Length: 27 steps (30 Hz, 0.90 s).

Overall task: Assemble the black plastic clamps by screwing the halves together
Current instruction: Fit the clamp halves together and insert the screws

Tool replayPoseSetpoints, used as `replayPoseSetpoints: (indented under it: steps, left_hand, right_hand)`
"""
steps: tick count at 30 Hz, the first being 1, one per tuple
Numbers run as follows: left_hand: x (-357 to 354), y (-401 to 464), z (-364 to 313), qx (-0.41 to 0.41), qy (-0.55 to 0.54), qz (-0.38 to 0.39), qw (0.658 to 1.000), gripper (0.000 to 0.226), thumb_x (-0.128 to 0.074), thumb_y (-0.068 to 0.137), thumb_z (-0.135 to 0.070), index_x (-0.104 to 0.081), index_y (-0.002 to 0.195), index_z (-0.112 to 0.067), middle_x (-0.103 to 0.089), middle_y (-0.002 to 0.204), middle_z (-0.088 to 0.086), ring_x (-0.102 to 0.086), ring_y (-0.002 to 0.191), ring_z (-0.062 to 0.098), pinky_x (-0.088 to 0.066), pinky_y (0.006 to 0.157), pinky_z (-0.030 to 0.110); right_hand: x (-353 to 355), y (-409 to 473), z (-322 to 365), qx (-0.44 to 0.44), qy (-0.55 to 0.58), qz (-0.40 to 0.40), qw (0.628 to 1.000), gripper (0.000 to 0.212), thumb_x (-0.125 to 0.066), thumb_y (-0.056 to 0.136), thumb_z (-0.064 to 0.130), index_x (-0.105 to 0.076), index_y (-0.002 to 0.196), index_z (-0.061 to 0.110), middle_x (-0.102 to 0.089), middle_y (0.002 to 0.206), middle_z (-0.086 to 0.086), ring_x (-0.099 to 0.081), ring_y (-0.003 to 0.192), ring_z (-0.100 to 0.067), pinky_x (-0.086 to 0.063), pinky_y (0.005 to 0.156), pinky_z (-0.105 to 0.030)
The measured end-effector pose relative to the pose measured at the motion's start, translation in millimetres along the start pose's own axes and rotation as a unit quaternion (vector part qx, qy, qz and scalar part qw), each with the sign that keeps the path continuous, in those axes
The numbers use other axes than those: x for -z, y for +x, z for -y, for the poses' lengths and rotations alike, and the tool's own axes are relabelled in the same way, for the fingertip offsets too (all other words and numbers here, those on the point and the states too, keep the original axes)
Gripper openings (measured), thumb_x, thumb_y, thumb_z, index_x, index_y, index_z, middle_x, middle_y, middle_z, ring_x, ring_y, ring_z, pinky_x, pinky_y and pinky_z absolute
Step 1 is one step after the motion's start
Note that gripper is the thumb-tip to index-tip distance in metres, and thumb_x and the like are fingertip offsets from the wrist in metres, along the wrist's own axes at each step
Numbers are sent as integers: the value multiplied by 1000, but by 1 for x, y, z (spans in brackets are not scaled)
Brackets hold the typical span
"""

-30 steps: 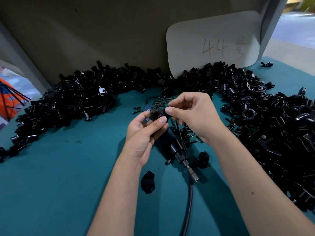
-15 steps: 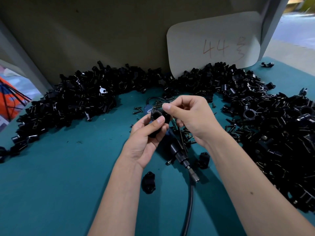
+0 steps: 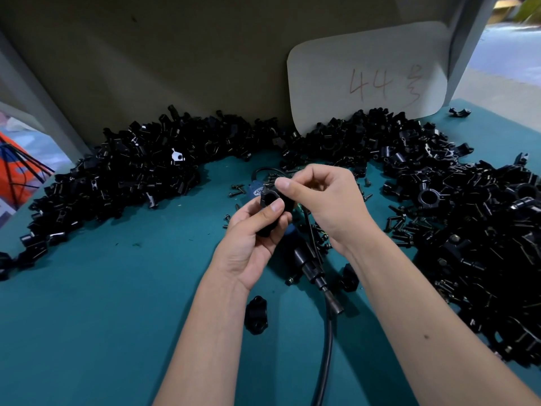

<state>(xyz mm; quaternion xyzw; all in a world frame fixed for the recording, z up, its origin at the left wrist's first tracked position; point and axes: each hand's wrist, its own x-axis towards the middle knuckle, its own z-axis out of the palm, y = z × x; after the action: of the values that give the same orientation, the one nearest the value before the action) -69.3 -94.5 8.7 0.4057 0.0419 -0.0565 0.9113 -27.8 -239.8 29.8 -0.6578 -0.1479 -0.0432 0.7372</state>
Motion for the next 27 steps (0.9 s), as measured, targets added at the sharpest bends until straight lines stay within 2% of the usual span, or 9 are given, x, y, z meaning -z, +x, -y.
replayPoseSetpoints:
  steps: [3, 6, 8, 10, 14, 16, 20, 25, 27]
  left_hand:
    - [-2, 0, 0, -5, 8, 0, 1000, 29, -82, 73, -10, -76, 102, -7, -75, 96, 7, -68, 74, 10, -57, 64, 15]
    - [-1, 1, -2, -12, -13, -13, 1000, 36, -77, 76, -8, -69, 110, -2, -75, 99, 12, -68, 73, 11, -57, 63, 15]
    - [0, 1, -3, -16, -19, -13, 1000, 33, -77, 77, -7, -69, 109, -3, -74, 95, 10, -67, 72, 11, -57, 62, 15]
    - [1, 0, -2, -18, -3, -5, 1000, 33, -79, 75, -9, -71, 107, -5, -74, 91, 6, -68, 72, 10, -57, 63, 15]
    - [-1, -2, -2, -16, 24, 0, 1000, 51, -87, 64, -16, -69, 111, -5, -74, 93, 4, -68, 73, 10, -57, 65, 15]
    - [-1, -1, -3, -18, 7, -7, 1000, 46, -85, 70, -12, -69, 112, -3, -75, 99, 10, -68, 73, 11, -57, 64, 15]
    - [3, 0, -7, -27, -28, -11, 999, 31, -77, 77, -6, -71, 107, -2, -71, 98, 14, -68, 72, 13, -57, 62, 16]
    - [6, -3, -12, -30, -6, -5, 1000, 17, -76, 77, -7, -79, 94, -7, -72, 92, 11, -68, 70, 12, -57, 61, 15]
    - [7, -4, -16, -27, 4, 6, 1000, 16, -80, 74, -9, -82, 91, -10, -73, 93, 10, -68, 71, 11, -57, 62, 14]
  right_hand:
    - [-2, -1, -2, 9, -8, -2, 1000, 19, -83, 88, 20, -69, 75, 16, -63, 76, -2, -54, 73, -11, -48, 70, -23]
    - [1, -2, 0, 13, 13, 45, 999, 12, -66, 100, 16, -78, 100, 12, -73, 96, -10, -64, 92, -18, -54, 89, -38]
    - [3, -1, 1, 21, 2, 49, 999, 12, -67, 99, 12, -79, 97, 10, -76, 101, -9, -67, 99, -20, -53, 99, -43]
    - [1, -1, 1, 22, -7, 40, 999, 7, -76, 92, 14, -78, 87, 10, -76, 93, -6, -68, 92, -17, -54, 97, -40]
    - [2, 1, -4, 27, -4, 4, 1000, 21, -86, 84, 21, -71, 71, 13, -68, 72, 0, -61, 72, -9, -53, 75, -24]
    - [5, 1, -3, 16, 12, 34, 999, 22, -77, 93, 25, -75, 82, 7, -70, 78, -2, -62, 76, -11, -51, 77, -25]
    - [8, 1, -3, 7, 30, 75, 997, 16, -65, 101, 14, -81, 102, 15, -77, 94, -1, -66, 90, -6, -50, 82, -20]
    - [1, -1, -7, -1, 42, 87, 995, 19, -65, 101, 17, -81, 110, 20, -77, 111, -13, -65, 105, -21, -52, 104, -50]
    - [0, -1, -7, -3, 44, 95, 994, 18, -65, 101, 19, -81, 109, 20, -76, 110, -16, -65, 106, -24, -49, 106, -55]
